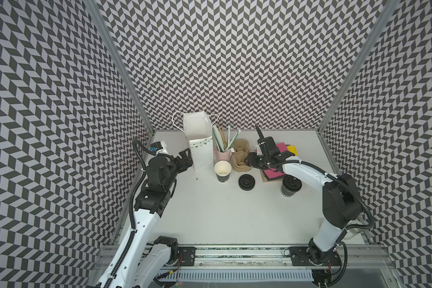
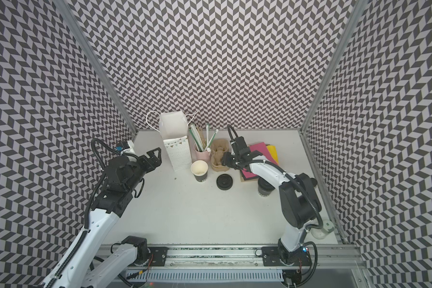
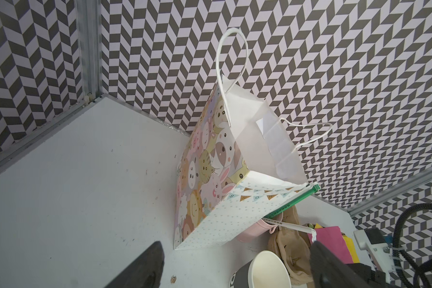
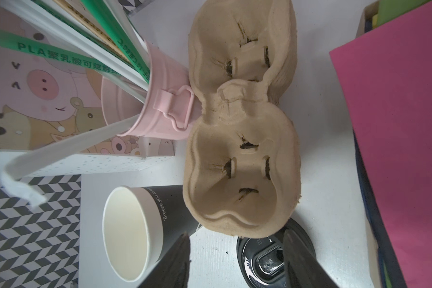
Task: Pack the takeout coffee
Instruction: 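Reach the right gripper to the cardboard cup carrier and grasp its edge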
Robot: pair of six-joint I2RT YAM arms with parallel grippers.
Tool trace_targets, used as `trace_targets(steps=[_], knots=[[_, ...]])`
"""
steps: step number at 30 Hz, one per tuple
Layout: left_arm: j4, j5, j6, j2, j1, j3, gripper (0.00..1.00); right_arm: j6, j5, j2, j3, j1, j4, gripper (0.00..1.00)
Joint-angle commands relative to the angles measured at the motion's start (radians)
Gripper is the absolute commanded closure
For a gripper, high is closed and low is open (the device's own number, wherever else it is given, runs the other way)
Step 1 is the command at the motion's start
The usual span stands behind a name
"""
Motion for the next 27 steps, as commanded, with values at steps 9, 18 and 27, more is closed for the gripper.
trace_targets(steps=[9, 18, 27], knots=[[0.023, 0.017, 0.011, 0.007, -0.005, -0.005, 0.09, 0.058, 0.028, 0.04, -0.035, -0.014, 0.088, 0.43], [0.023, 0.023, 0.012, 0.011, -0.004, -0.005, 0.09, 0.061, 0.018, 0.065, -0.045, -0.021, 0.119, 0.47], [0.023, 0.024, 0.014, 0.014, -0.004, -0.004, 0.09, 0.055, 0.035, 0.075, -0.043, -0.023, 0.118, 0.54]])
